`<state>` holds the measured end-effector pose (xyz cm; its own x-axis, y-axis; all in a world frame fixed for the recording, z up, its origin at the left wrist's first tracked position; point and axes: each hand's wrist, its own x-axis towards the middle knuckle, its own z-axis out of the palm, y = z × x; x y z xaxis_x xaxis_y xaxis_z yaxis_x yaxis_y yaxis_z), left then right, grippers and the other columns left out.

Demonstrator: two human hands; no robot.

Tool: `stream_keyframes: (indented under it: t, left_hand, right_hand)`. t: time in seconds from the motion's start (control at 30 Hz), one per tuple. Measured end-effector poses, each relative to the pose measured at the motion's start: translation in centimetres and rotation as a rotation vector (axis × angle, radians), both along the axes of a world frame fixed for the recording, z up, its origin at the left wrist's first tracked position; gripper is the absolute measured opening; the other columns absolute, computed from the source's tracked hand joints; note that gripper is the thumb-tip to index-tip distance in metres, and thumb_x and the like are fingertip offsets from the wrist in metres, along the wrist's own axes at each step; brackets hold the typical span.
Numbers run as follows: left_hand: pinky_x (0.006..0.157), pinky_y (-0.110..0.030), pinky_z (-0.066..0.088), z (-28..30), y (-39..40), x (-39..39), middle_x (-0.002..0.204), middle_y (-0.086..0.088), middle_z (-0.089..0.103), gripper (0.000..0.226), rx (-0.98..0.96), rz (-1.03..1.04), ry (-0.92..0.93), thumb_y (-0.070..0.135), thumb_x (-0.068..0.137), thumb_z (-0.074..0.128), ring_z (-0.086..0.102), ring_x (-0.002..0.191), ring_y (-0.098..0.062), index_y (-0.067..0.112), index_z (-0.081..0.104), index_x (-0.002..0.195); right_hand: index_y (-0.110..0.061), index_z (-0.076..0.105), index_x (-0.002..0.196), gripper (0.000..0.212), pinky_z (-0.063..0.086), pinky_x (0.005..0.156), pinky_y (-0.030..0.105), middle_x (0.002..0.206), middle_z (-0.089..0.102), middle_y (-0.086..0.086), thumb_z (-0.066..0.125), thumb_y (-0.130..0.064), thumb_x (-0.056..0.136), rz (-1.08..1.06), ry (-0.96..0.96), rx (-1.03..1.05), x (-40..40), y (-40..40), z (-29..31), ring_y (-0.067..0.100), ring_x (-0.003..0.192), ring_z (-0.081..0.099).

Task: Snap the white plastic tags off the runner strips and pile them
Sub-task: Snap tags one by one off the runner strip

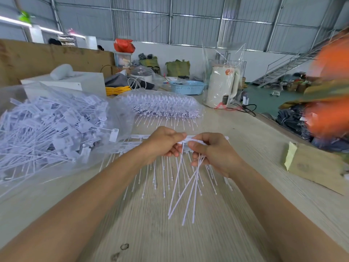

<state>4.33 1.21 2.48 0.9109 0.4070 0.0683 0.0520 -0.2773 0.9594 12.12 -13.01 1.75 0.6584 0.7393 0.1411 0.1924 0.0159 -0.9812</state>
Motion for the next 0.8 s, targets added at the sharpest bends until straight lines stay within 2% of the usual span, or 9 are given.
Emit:
stream_keyframes:
  t: [0.17, 0.3, 0.4, 0.47, 0.5, 0.57, 0.67, 0.73, 0.8]
  left_hand:
    - [0.043, -0.016, 0.037, 0.1, -0.2, 0.0, 0.044, 0.002, 0.052, 0.023, -0.255, -0.014, 0.062, 0.013, 0.090, 0.058, 0.044, 0.037, -0.008, 0.009, 0.059, 0.067]
    - [0.037, -0.011, 0.026, 0.7, -0.1, -0.1, 0.042, 0.007, 0.039, 0.032, -0.544, -0.159, 0.219, 0.010, 0.092, 0.042, 0.033, 0.033, -0.004, 0.016, 0.048, 0.061]
    - [0.037, -0.012, 0.023, 0.9, 0.2, 0.1, 0.040, 0.009, 0.033, 0.048, -0.617, -0.263, 0.209, 0.013, 0.093, 0.038, 0.028, 0.032, -0.002, 0.018, 0.049, 0.047]
    - [0.037, -0.012, 0.023, 1.2, 0.3, -0.3, 0.039, 0.009, 0.032, 0.039, -0.603, -0.381, 0.176, 0.015, 0.090, 0.043, 0.028, 0.032, -0.002, 0.017, 0.044, 0.051]
    - [0.037, -0.012, 0.026, 1.4, 0.5, -0.6, 0.039, 0.009, 0.032, 0.031, -0.560, -0.456, 0.150, 0.017, 0.087, 0.046, 0.029, 0.033, -0.003, 0.016, 0.042, 0.057]
    - [0.038, -0.014, 0.032, 1.9, 1.0, -1.2, 0.042, 0.008, 0.037, 0.028, -0.408, -0.525, 0.060, 0.020, 0.085, 0.052, 0.033, 0.036, -0.004, 0.016, 0.051, 0.058]
    - [0.044, -0.016, 0.039, 1.4, 1.4, -1.2, 0.046, 0.006, 0.047, 0.034, -0.112, -0.333, -0.032, 0.026, 0.084, 0.061, 0.041, 0.040, -0.006, 0.020, 0.064, 0.051]
    - [0.050, -0.017, 0.041, 0.6, 1.1, -0.6, 0.049, 0.005, 0.052, 0.035, 0.124, -0.216, -0.027, 0.031, 0.089, 0.060, 0.045, 0.044, -0.008, 0.022, 0.061, 0.055]
    - [0.052, -0.018, 0.042, 0.0, 0.8, -0.1, 0.049, 0.007, 0.053, 0.035, 0.313, -0.171, -0.009, 0.036, 0.093, 0.053, 0.047, 0.044, -0.008, 0.022, 0.056, 0.061]
  right_hand:
    - [0.000, 0.058, 0.079, 0.009, 0.050, 0.041, 0.023, 0.058, 0.050, 0.008, 0.061, 0.002, 0.087, -0.106, -0.210, -0.003, -0.8, 0.3, 0.0, 0.005, 0.040, 0.051]
    - [0.002, 0.061, 0.079, 0.005, 0.046, 0.035, 0.023, 0.059, 0.051, 0.008, 0.064, 0.002, 0.084, -0.174, -0.421, -0.028, -0.8, 0.1, 0.5, 0.010, 0.038, 0.051]
    - [-0.001, 0.064, 0.076, 0.006, 0.044, 0.034, 0.025, 0.055, 0.052, 0.004, 0.066, 0.001, 0.082, -0.196, -0.481, -0.028, -0.3, 0.0, 1.0, 0.015, 0.036, 0.050]
    - [-0.001, 0.064, 0.076, 0.006, 0.039, 0.032, 0.024, 0.058, 0.053, 0.005, 0.065, 0.001, 0.081, -0.304, -0.557, -0.099, 0.7, -0.5, 1.3, 0.015, 0.038, 0.051]
    - [-0.002, 0.063, 0.076, 0.007, 0.040, 0.032, 0.024, 0.062, 0.054, 0.007, 0.064, 0.002, 0.082, -0.386, -0.531, -0.124, 1.6, -1.2, 1.5, 0.016, 0.041, 0.051]
    - [-0.002, 0.059, 0.075, 0.011, 0.037, 0.033, 0.018, 0.064, 0.049, 0.008, 0.061, 0.002, 0.085, -0.469, -0.179, 0.025, 4.0, -3.5, 2.2, 0.012, 0.040, 0.046]
    - [-0.003, 0.049, 0.077, 0.017, 0.034, 0.033, 0.009, 0.067, 0.040, 0.005, 0.045, 0.001, 0.092, -0.198, 0.490, 0.432, 5.3, -5.5, 3.8, 0.003, 0.036, 0.040]
    - [-0.003, 0.049, 0.076, 0.018, 0.039, 0.036, 0.011, 0.068, 0.044, 0.009, 0.043, 0.002, 0.091, -0.041, 0.537, 0.375, 4.3, -4.6, 3.5, 0.009, 0.043, 0.047]
    - [-0.003, 0.054, 0.073, 0.019, 0.049, 0.044, 0.016, 0.068, 0.057, 0.012, 0.047, 0.002, 0.090, 0.018, 0.398, 0.160, 2.6, -2.9, 2.6, 0.016, 0.053, 0.061]
